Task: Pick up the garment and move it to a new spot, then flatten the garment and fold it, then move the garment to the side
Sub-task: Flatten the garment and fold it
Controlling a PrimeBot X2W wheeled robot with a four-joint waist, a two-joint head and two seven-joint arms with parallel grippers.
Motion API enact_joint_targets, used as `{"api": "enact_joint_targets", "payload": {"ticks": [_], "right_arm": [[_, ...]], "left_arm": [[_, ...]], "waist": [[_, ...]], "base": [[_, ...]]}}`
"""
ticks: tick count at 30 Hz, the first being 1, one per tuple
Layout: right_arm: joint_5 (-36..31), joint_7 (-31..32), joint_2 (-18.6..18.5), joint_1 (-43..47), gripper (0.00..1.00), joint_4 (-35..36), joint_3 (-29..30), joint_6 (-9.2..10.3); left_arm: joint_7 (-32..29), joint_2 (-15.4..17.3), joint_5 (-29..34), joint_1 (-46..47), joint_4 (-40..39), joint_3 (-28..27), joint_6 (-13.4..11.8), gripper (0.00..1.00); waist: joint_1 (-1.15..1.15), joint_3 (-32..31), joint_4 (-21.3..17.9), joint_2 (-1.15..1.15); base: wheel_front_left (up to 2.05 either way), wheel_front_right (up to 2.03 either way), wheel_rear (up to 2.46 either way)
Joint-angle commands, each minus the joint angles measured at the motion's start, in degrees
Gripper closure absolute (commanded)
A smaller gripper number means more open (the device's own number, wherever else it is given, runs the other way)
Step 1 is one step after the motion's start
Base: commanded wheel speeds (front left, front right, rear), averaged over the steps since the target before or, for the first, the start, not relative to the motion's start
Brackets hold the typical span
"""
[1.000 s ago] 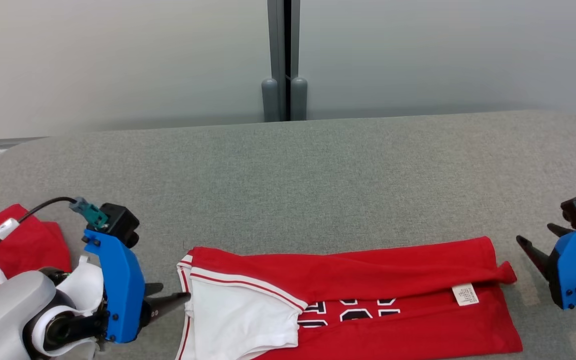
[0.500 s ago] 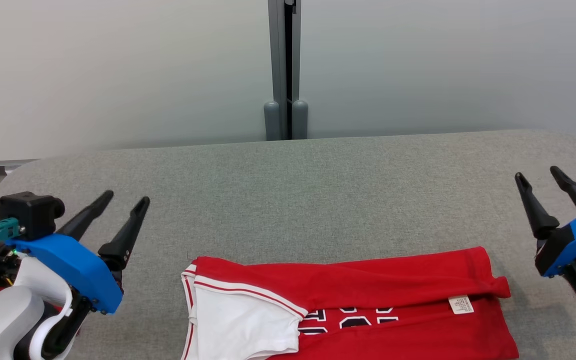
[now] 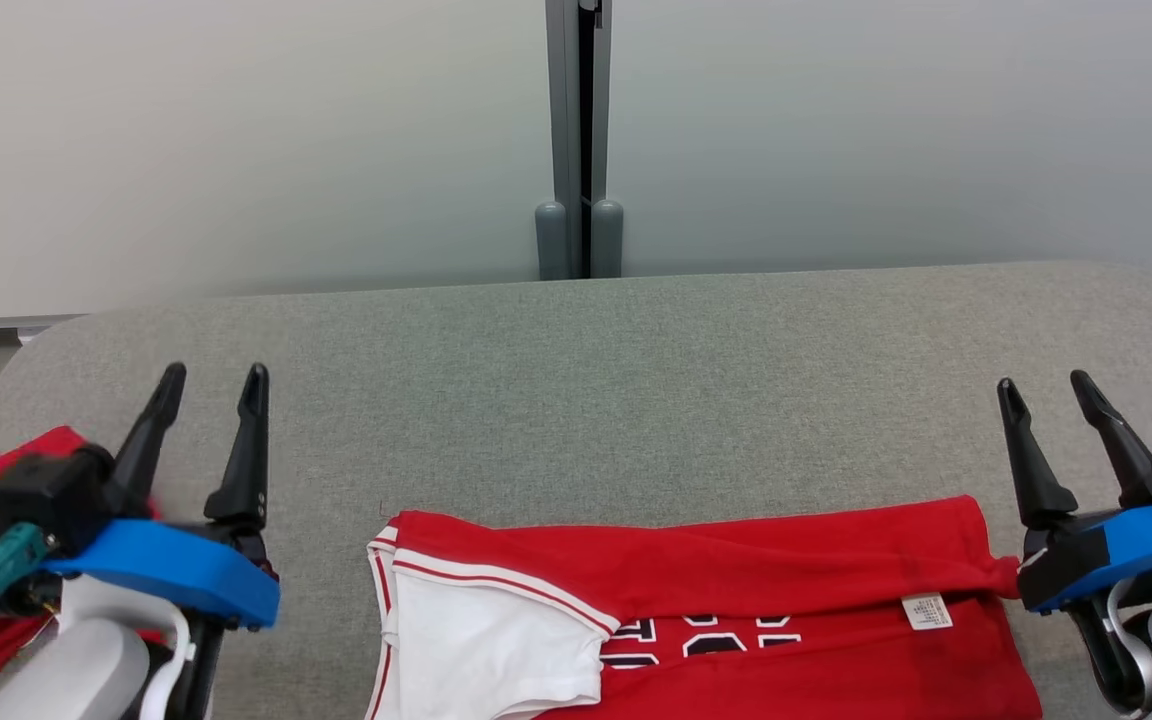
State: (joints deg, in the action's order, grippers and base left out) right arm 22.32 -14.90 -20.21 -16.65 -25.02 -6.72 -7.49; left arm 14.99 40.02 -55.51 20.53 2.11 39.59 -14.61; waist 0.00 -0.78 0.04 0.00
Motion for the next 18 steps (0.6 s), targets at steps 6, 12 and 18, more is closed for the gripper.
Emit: {"api": "enact_joint_targets", "payload": {"ticks": [6,12,18], "right_arm": [[-1.49,-0.32,2.70,4.29,0.00,2.05,2.98,-0.01],[-2.25,-0.34,4.12,7.63,0.00,1.66,4.97,-0.01],[-2.24,-0.35,5.40,10.38,0.00,-0.98,6.33,-0.01]], "left_arm": [[0.24,-7.38,6.75,-8.86,1.34,-9.09,2.28,0.00],[0.26,-14.50,13.13,-14.25,2.66,-16.63,4.22,0.00],[0.25,-20.54,20.45,-19.16,3.41,-21.75,6.73,0.00]], "waist": [[0.00,0.03,-0.17,0.00],[0.00,0.14,-0.18,0.00],[0.00,0.68,-0.23,0.00]], "base": [[0.00,0.00,0.00],[0.00,0.00,0.00],[0.00,0.00,0.00]]}}
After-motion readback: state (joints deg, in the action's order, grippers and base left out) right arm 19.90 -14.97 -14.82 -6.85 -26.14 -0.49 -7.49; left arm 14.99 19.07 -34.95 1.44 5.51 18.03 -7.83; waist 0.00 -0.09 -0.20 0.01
